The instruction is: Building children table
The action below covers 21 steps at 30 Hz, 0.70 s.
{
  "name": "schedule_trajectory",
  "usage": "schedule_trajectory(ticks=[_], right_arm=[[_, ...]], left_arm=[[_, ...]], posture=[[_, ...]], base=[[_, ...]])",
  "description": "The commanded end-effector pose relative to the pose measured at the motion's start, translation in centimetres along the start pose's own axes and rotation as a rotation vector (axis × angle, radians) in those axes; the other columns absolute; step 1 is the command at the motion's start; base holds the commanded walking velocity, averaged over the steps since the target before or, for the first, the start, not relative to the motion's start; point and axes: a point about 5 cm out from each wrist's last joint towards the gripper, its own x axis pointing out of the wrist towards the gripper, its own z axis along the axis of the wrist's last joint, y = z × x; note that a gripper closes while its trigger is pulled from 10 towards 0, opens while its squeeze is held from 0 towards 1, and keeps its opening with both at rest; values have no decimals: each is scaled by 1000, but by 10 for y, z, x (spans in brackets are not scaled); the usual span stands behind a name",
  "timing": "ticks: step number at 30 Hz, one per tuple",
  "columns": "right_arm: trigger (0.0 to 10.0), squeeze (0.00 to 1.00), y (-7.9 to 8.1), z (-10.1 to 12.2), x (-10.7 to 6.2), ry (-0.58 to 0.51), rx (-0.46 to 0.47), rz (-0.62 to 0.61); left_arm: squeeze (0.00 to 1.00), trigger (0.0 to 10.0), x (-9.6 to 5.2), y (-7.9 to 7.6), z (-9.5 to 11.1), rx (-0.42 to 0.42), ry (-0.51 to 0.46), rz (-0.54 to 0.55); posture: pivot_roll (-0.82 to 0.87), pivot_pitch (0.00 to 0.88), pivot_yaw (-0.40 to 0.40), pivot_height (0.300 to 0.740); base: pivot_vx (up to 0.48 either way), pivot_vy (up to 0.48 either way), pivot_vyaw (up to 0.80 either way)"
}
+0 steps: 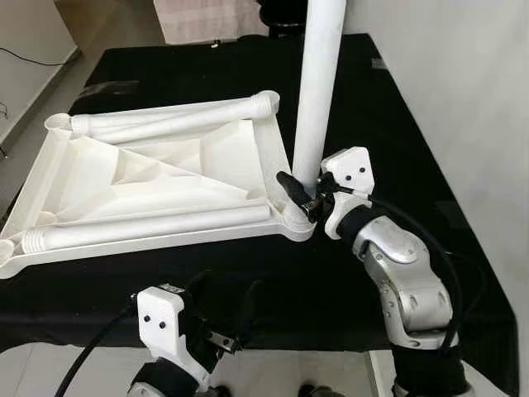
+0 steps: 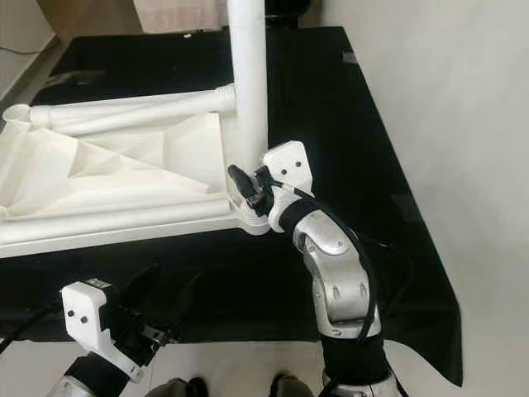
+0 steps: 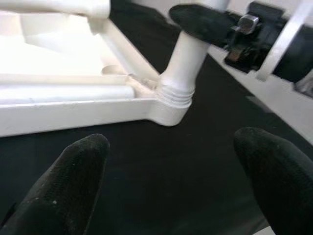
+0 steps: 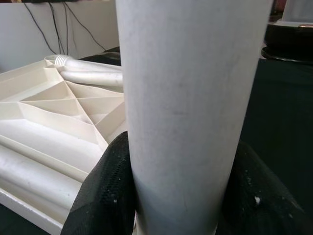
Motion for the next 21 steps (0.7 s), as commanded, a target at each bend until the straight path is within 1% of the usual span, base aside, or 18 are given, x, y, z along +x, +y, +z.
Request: schedule_trajectory(ticks=[1, 2, 3, 4, 5, 6, 8, 9, 10, 11, 12, 13, 14, 15, 16, 18, 20, 21], right_arm=[[0, 0, -6, -36, -2, 178, 41, -45], [10000, 0, -2, -33, 0, 155, 68, -4], [10000, 0, -2, -33, 0, 155, 68, -4], [10000, 851, 1, -30, 2, 133, 93, 32], [10000, 1000, 10, -18, 3, 69, 140, 102], [10000, 1000, 10, -18, 3, 69, 140, 102], [10000, 1000, 23, 6, 3, -57, 209, 266], [10000, 1000, 23, 6, 3, -57, 209, 266], [10000, 608, 25, 21, 3, -140, 89, 456], [10000, 608, 25, 24, 3, -154, 33, 516], [10000, 608, 25, 24, 3, -154, 33, 516], [10000, 0, 23, 25, 3, -158, -12, 588], [10000, 0, 21, 25, 3, -159, -31, 627], [10000, 0, 21, 25, 3, -159, -31, 627], [10000, 0, 16, 25, 5, -151, -66, 666], [10000, 0, -1, 29, 16, -141, -155, 690], [10000, 0, -9, 38, 24, -148, -175, 721], [10000, 0, -9, 38, 24, -148, -175, 721]], left_arm=[[0, 10000, -2, 1, -5, -12, 34, 3], [0, 10000, -2, 1, -5, -12, 33, 4], [0, 10000, -2, 1, -5, -12, 33, 4], [0, 10000, -2, 2, -5, -12, 32, 4], [0, 10000, -2, 1, -5, -13, 32, 3], [0, 10000, -2, 1, -5, -13, 32, 3], [0, 10000, -2, 1, -5, -15, 32, 2], [0, 10000, -2, 1, -5, -15, 32, 2], [0, 10000, -2, 1, -5, -17, 31, 1], [0, 10000, -2, 1, -5, -17, 30, 1], [0, 10000, -2, 1, -5, -17, 30, 1], [0, 10000, -1, 0, -5, -17, 30, 1], [0, 10000, -1, 0, -5, -17, 29, 1], [0, 10000, -1, 0, -5, -17, 29, 1], [0, 10000, -1, 0, -5, -17, 29, 2], [0, 10000, -1, -1, -5, -19, 28, 3], [0, 10000, -2, -1, -5, -20, 28, 2], [0, 10000, -2, -1, -5, -20, 28, 2]], posture=[[-5, 264, 12, 740], [-5, 265, 12, 740], [-5, 265, 12, 740], [-9, 266, 12, 740], [-5, 267, 11, 740], [-5, 267, 11, 740], [-7, 267, 10, 740], [-7, 267, 10, 740], [-4, 268, 8, 740], [-4, 268, 8, 740], [-4, 268, 8, 740], [0, 268, 7, 740], [0, 268, 7, 740], [0, 268, 7, 740], [6, 268, 6, 740], [4, 270, 3, 740], [7, 269, 3, 740], [7, 269, 3, 740]], base=[[0, 0, 0], [0, 0, 0], [0, 0, 0], [0, 0, 0], [0, 0, 0], [0, 0, 0], [0, 0, 0], [0, 0, 0], [0, 0, 0], [0, 0, 0], [0, 0, 0], [0, 0, 0], [0, 0, 0], [0, 0, 0], [0, 0, 0], [0, 0, 0], [0, 0, 0], [0, 0, 0]])
